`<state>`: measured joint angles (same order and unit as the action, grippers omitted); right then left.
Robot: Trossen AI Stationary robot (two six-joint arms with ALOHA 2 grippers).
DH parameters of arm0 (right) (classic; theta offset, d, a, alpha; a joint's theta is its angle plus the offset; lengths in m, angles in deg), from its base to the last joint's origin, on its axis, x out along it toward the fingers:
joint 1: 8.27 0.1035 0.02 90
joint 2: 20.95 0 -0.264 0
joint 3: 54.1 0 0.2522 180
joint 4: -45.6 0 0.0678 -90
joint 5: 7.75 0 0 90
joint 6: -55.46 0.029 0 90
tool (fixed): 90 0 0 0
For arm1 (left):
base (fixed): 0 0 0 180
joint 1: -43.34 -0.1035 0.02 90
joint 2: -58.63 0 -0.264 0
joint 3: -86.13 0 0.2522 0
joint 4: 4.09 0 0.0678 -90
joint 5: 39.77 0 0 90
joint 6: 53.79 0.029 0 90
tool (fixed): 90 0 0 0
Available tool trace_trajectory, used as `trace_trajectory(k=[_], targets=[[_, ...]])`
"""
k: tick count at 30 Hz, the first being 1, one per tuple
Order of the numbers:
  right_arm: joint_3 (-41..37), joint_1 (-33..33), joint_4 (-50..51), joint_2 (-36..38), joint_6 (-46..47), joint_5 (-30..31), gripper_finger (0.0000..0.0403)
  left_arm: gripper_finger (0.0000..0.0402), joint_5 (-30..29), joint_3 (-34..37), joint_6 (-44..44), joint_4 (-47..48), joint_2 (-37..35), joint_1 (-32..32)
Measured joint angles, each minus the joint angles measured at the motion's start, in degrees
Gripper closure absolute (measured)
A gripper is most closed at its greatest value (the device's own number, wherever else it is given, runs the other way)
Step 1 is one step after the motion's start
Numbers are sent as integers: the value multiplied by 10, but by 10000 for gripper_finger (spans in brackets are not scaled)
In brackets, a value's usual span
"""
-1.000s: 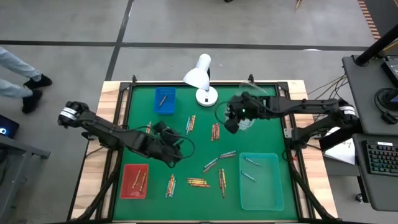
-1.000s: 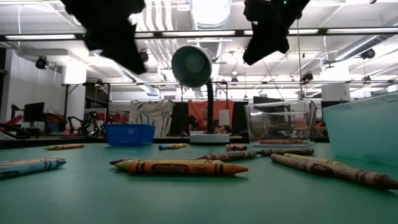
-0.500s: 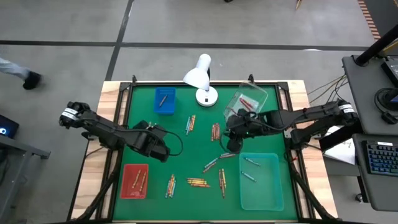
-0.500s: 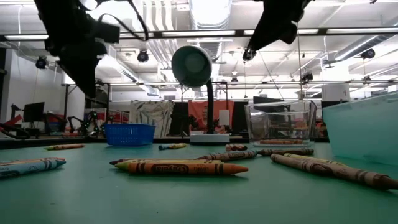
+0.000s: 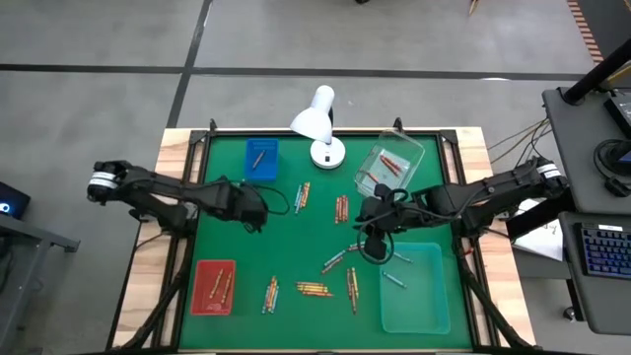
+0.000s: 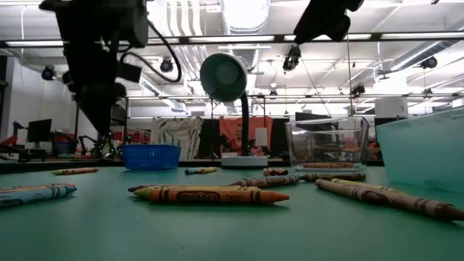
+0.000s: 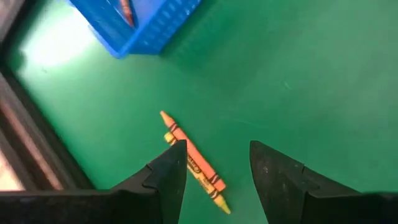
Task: Sort crayons
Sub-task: Put the yellow crayon into the red bin
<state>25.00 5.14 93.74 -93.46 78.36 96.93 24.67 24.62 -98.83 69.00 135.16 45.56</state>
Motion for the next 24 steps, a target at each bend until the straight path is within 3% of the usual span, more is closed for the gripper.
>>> trace_trajectory(k=[5,11,24], targets=[[0,0,0,0,-3,10,316,245,36,67,6,-16,-64,-63],[0,0,0,0,-9,45,323,245,38,125,-26,-27,-118,-117],[0,0,-5,0,-9,55,317,245,37,168,-35,-96,-112,-129]])
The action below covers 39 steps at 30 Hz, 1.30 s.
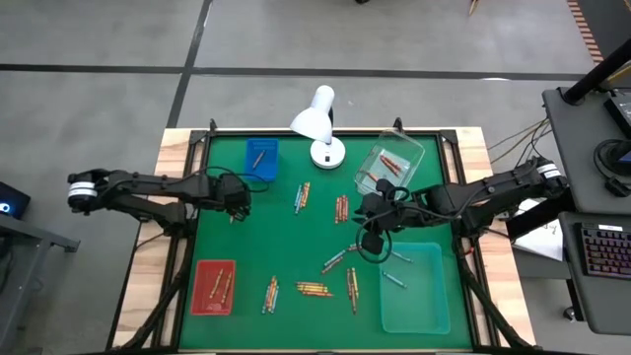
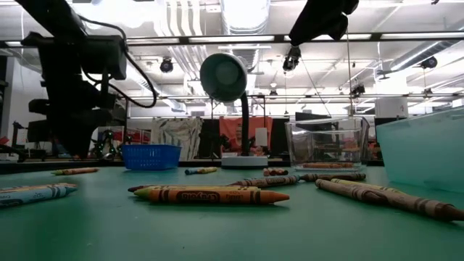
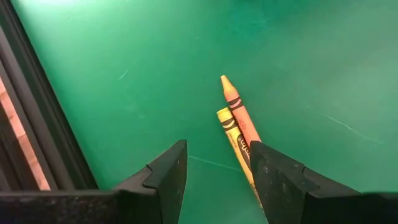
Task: Sort crayons
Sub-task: Put the yellow crayon into the red bin
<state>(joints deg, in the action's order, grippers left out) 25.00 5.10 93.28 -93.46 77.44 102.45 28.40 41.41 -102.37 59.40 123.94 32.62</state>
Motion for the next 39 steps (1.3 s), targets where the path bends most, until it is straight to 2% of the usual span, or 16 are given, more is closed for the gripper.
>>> trace_trajectory(k=[29,33,39], targets=[[0,0,-2,0,1,9,325,248,-15,-2,-13,-50,123,0],[0,0,-2,0,1,9,324,263,-15,-2,-17,-54,125,0],[-6,0,-3,0,5,9,316,310,-11,-1,-31,-61,125,1]])
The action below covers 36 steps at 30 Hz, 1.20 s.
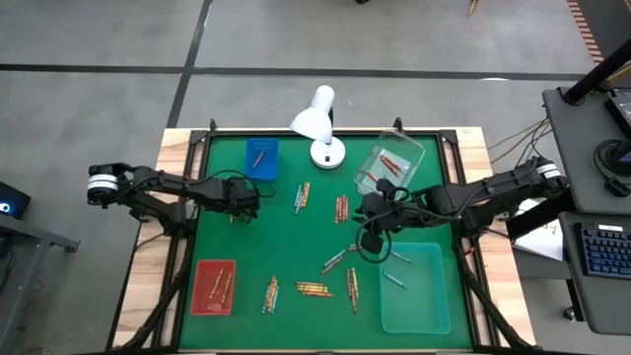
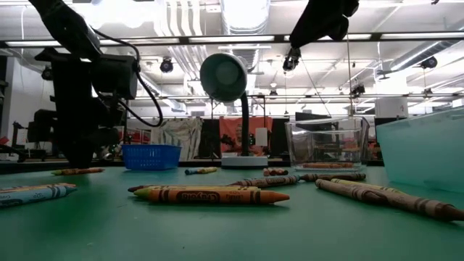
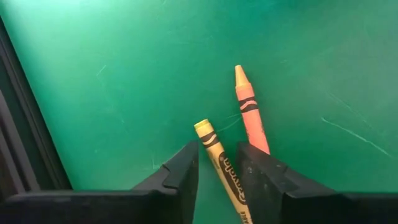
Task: Sort crayons
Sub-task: Put the yellow crayon into the red bin
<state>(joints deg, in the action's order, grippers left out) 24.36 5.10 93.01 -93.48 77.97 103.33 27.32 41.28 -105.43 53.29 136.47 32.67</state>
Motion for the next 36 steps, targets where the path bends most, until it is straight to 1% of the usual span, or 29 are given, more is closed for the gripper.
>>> trace_trajectory(k=[8,16,19,22,30,33,36], targets=[[-14,0,-1,0,1,0,326,359,0,0,-3,-9,0,0],[-15,0,-1,0,1,0,328,368,-3,0,-2,-10,1,0],[-15,0,-1,0,1,0,325,381,-4,-7,4,-1,-2,0],[-15,0,-1,0,1,0,323,396,-17,-25,17,13,-14,0],[-15,0,-1,0,1,0,332,400,-36,-89,61,67,-57,5],[-15,0,-1,0,1,0,332,401,-36,-120,85,81,-73,19],[-15,0,-1,0,1,0,329,401,-32,-156,106,98,-85,48]])
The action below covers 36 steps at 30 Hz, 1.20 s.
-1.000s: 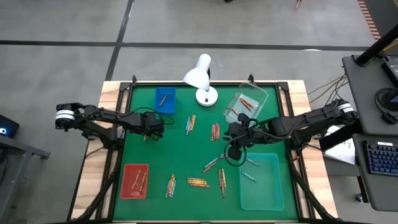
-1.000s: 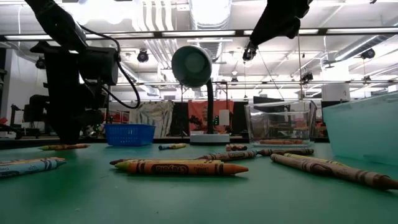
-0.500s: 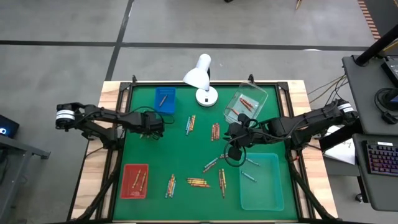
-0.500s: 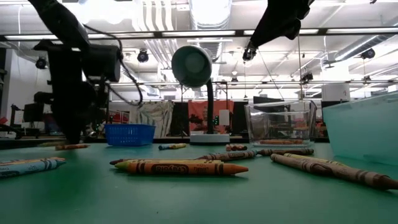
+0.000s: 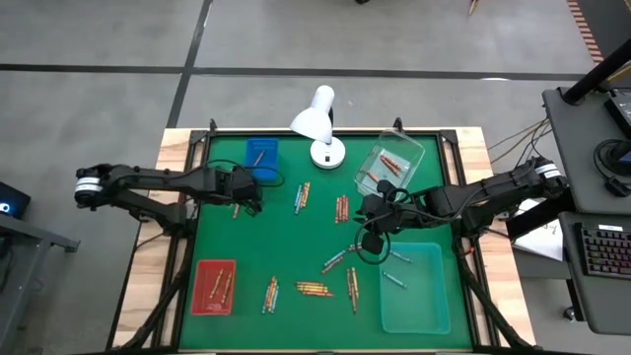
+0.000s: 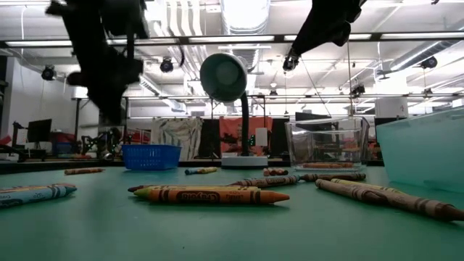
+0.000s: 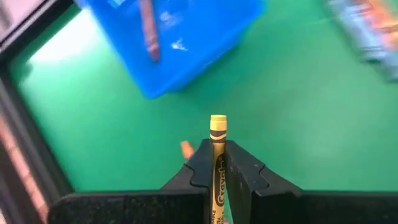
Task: Sort crayons
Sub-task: Put the yellow crayon into the red bin
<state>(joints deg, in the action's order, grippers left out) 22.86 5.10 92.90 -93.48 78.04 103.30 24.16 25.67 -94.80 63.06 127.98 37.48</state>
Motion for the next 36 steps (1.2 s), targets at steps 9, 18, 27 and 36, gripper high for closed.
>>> trace_trajectory(k=[9,18,27,36], targets=[[-2,0,0,0,0,0,326,401,14,-131,-14,51,8,174],[-11,0,-2,0,4,0,334,401,78,-179,-164,60,20,380],[-11,6,-31,0,4,-2,322,402,87,-138,-597,63,34,550],[-11,15,-53,0,3,-3,327,402,111,-124,-801,81,134,637]])
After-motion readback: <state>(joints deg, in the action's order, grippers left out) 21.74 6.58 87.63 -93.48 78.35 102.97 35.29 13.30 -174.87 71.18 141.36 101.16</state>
